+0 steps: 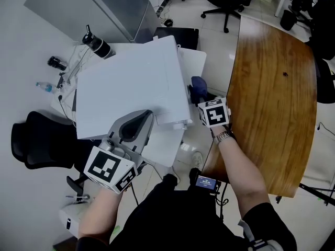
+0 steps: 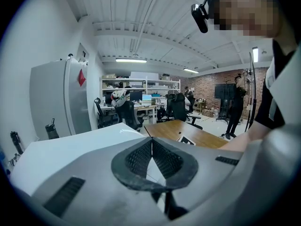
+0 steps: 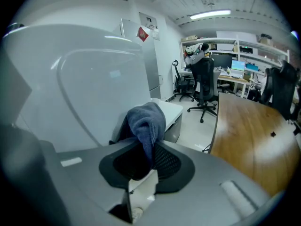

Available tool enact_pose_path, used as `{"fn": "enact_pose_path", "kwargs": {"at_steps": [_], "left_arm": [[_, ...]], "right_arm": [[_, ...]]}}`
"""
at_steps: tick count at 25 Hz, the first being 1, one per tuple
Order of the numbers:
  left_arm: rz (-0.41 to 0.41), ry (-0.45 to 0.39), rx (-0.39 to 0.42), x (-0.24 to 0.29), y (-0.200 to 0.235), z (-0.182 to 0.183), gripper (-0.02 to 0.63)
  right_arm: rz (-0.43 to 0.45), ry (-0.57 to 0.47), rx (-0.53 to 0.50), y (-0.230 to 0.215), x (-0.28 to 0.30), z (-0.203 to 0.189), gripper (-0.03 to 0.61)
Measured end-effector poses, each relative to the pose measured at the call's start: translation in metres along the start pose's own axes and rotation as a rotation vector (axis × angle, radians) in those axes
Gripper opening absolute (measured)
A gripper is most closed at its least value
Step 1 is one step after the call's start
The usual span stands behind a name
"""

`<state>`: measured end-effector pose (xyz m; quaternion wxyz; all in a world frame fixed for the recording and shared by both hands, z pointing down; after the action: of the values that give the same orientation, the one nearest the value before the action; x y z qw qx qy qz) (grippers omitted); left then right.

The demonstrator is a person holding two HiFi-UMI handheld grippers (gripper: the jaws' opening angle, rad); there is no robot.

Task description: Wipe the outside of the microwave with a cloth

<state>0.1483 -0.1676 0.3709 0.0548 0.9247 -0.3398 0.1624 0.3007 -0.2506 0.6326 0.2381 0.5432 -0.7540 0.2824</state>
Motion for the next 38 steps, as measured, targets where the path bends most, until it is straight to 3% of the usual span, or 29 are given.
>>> {"fn": "enact_pose_path", "kwargs": {"at_steps": [12, 25, 30, 38], "left_arm": [[-0.023, -0.060, -0.029, -0.033, -0.009, -0.008, 0.006], [0.004, -0.128, -0.059, -0.137, 0.006, -0.046, 0.006], [0.024, -0.135, -0.078, -0.176, 0.015, -0.065, 0.006], [0.096, -0.140, -0.106, -0.239, 0.035, -0.094, 0.006]], "right_arm": [[-0.075, -0.122, -0.039, 0.010, -0.091, 0.021, 0.069], [-0.167, -0.257, -0.096, 0.099, -0.227, 0.019, 0.069], [-0.122, -0.288, -0.147, 0.163, -0.248, 0.014, 0.069], [0.028, -0.284, -0.245, 0.273, -0.222, 0.007, 0.069]]}}
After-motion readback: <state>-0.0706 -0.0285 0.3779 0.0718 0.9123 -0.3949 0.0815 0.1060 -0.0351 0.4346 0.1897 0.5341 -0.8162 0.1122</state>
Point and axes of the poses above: the fingertips, and each gripper's own axes: x forward along the fingers, y to its left, z out of its top, the point moved 1 cm from there along -x, backward along the fingers, and after that the axes turned 1 degree about -y, right-handed, at the moved point
